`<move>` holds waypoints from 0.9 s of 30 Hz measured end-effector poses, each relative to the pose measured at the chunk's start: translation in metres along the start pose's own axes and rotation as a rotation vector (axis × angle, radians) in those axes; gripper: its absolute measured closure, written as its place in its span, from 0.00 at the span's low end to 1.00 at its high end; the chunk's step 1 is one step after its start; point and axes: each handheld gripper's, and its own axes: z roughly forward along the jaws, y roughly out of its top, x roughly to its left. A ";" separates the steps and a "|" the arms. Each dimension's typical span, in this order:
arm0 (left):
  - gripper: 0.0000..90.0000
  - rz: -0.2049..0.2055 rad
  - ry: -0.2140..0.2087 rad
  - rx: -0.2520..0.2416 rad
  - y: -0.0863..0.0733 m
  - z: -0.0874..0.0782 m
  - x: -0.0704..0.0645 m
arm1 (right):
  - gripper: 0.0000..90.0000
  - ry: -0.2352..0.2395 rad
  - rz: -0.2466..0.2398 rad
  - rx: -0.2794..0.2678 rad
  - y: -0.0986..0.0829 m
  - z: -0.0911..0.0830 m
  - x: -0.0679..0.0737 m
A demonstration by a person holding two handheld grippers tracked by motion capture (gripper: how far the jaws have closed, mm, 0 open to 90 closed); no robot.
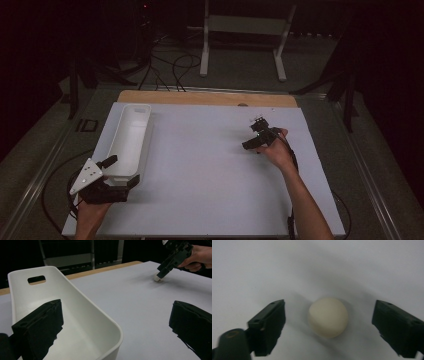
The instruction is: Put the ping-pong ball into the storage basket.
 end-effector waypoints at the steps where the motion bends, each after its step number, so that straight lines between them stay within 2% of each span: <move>1: 0.00 0.000 0.000 -0.001 0.000 0.000 0.000 | 0.15 -0.006 0.000 0.004 0.000 0.001 0.000; 12: 0.00 0.001 0.000 0.001 0.000 0.000 0.000 | 0.27 -0.029 -0.011 0.035 -0.001 0.005 0.002; 27: 0.00 0.001 0.002 0.000 0.000 0.000 0.000 | 0.55 -0.030 -0.018 0.067 -0.003 0.006 0.002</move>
